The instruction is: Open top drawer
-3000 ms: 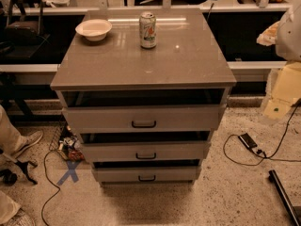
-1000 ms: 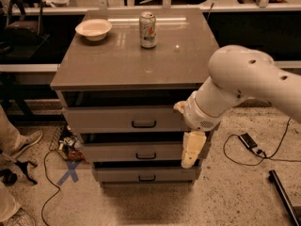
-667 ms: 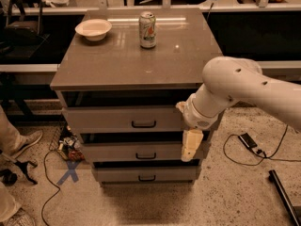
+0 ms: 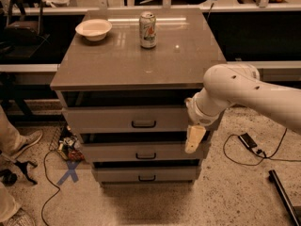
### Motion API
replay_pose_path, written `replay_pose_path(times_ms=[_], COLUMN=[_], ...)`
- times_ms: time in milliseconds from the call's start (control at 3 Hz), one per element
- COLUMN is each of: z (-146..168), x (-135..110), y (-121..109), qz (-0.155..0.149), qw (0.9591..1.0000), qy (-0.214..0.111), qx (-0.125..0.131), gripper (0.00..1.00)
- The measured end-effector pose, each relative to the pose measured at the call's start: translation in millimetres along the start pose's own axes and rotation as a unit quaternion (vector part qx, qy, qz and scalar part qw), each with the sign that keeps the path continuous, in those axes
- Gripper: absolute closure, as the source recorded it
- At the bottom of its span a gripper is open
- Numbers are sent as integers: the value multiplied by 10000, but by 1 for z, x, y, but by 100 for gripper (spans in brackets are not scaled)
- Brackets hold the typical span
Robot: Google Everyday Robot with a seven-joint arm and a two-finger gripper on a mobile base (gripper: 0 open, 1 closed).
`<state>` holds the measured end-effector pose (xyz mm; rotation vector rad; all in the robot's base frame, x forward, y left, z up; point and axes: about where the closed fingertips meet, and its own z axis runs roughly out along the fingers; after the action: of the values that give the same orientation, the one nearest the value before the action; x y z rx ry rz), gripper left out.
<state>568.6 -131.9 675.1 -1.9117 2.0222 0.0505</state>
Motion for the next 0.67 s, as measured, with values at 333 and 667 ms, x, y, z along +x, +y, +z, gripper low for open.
replay_pose_path(times_ms=[333,667], z=[3,19], x=[1,-2], y=[-16,-31], qz=[-17,-59], qw=[9997,9995], qy=[103,222], qx=[201,198], gripper=[0,0])
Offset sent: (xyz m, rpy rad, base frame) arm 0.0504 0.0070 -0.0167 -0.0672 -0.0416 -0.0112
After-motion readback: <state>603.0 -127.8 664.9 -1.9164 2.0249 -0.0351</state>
